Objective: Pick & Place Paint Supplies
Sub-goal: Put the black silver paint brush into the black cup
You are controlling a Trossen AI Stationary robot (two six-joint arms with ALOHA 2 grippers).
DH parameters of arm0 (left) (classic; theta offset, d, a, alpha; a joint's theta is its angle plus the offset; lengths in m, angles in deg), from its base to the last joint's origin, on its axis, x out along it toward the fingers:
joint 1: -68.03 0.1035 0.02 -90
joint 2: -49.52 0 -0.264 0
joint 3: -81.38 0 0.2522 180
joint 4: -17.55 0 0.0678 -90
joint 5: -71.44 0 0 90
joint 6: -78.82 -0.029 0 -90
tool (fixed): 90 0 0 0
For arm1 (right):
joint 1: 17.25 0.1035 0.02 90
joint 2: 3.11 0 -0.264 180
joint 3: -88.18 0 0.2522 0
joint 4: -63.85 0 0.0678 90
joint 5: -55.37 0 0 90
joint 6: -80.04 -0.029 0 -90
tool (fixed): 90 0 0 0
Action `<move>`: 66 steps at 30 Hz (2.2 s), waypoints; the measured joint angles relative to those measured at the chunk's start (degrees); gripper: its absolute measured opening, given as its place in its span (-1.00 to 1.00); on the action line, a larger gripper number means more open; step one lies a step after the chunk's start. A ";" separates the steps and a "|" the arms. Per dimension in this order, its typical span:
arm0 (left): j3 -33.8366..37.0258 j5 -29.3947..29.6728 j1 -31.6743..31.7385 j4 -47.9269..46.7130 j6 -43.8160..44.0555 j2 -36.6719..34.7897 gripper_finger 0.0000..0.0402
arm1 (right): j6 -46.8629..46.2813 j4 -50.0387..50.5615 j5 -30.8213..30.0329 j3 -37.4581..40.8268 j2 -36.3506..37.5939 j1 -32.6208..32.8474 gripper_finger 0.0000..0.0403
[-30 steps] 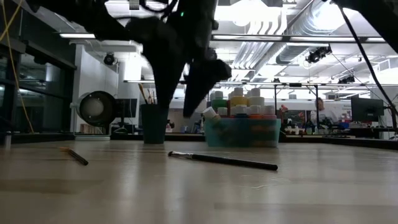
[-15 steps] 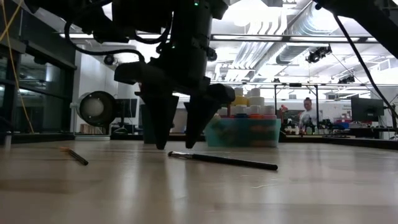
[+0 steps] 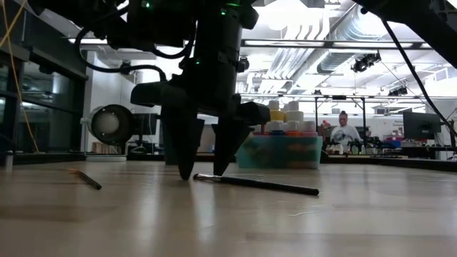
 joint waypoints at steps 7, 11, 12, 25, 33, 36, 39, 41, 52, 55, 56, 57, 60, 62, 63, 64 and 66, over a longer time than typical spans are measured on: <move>0.00 0.00 0.00 -0.01 0.02 0.00 0.11 | -0.04 0.50 -2.01 0.07 -0.42 1.30 0.16; 0.00 0.01 0.00 0.00 0.20 0.00 0.11 | 0.02 0.42 -1.73 0.11 -0.50 1.40 -0.06; 0.00 0.00 0.00 -0.01 0.20 0.00 0.11 | 0.10 0.42 -1.67 0.11 -0.50 1.44 -0.13; 0.00 0.02 0.00 -0.01 0.63 0.00 0.11 | -0.07 0.45 2.01 0.24 -0.50 2.01 -0.77; 0.00 0.02 0.00 -0.01 0.66 0.00 0.11 | -3.79 -1.07 6.94 0.29 -0.16 2.38 -0.97; 0.00 -0.25 0.00 0.00 0.66 0.00 0.11 | -5.56 -0.98 5.82 0.43 0.73 2.34 -0.98; 0.00 -1.10 0.00 0.03 0.67 0.00 0.11 | -7.02 -0.93 3.24 0.55 1.92 2.34 -0.98; 0.00 -1.45 0.00 0.03 0.68 0.02 0.11 | -7.43 -0.96 1.17 0.63 2.50 2.27 -0.99; 0.00 -5.53 0.00 0.07 0.66 0.02 0.11 | -10.27 -0.66 -10.49 0.52 10.67 1.27 -0.99; 0.00 -7.21 0.00 0.09 0.55 0.02 0.11 | -10.28 -0.96 -15.76 0.44 13.98 1.10 -0.99; 0.00 -7.80 0.00 0.15 0.48 0.02 0.11 | -10.12 -1.29 -18.04 0.42 14.91 1.06 -0.99; 0.00 -8.41 0.00 0.29 0.44 0.02 0.11 | -9.80 -1.52 -20.41 0.42 16.03 1.05 -0.99; 0.00 -10.88 0.00 0.97 0.65 0.02 0.11 | -6.20 -4.87 -28.03 0.42 18.85 0.89 -0.99; 0.01 -13.13 0.00 1.71 0.84 0.02 0.11 | -1.85 -8.28 -32.08 0.42 20.88 0.78 -0.99; 0.02 -14.40 0.00 2.35 1.21 0.02 0.11 | 1.32 -10.71 -34.39 0.42 21.58 0.62 -0.99; 0.02 -15.70 0.00 2.95 1.91 0.02 0.11 | 4.51 -13.44 -35.84 0.39 22.36 0.44 -0.99; 0.02 -18.04 -0.04 4.70 4.17 0.02 0.11 | 11.30 -19.23 -38.68 0.35 23.05 0.08 -0.99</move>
